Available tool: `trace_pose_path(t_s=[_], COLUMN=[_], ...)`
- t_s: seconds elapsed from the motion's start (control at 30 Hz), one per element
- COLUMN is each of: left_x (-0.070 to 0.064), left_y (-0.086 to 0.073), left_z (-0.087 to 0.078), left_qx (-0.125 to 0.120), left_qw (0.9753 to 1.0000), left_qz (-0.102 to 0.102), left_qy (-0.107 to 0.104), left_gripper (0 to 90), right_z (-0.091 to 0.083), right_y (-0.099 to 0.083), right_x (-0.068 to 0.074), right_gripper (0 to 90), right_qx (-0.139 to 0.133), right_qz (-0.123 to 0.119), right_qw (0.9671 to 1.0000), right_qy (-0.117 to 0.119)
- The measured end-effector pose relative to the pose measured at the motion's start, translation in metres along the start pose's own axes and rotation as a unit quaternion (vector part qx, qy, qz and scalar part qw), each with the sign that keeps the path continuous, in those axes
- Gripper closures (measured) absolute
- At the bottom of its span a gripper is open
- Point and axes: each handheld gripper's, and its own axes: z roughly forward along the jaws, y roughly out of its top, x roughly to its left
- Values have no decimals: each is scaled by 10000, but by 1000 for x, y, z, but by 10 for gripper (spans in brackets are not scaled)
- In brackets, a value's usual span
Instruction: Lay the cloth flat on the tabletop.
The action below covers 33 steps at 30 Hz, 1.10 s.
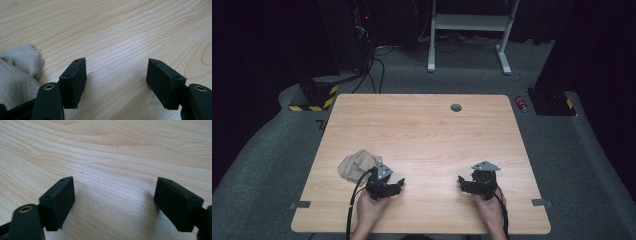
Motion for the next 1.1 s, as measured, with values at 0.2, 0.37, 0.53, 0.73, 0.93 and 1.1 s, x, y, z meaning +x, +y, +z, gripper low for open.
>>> trace_pose_path(t_s=[0.2,0.37,0.53,0.73,0.93,1.1], left_x=[0,0,-1,-1,-1,-3], left_y=[0,0,0,1,1,1], left_z=[0,0,0,2,2,0], left_qx=[-1,5,53,157,163,208], left_qw=[10000,10000,10000,9998,9998,9998], left_qz=[-15,-17,9,-69,-83,7], left_qy=[15,15,2,91,106,15], left_gripper=[322,315,271,151,137,155], right_z=[0,0,0,0,0,0], right_y=[0,0,0,0,0,0], right_x=[-1,-1,-1,-1,-1,-2], right_gripper=[148,147,146,146,145,146], right_qx=[9,8,13,13,12,4], right_qz=[68,73,101,101,102,88], right_qw=[10000,9999,9999,9999,9999,9999], right_qy=[-69,-73,-95,-95,-96,-101])
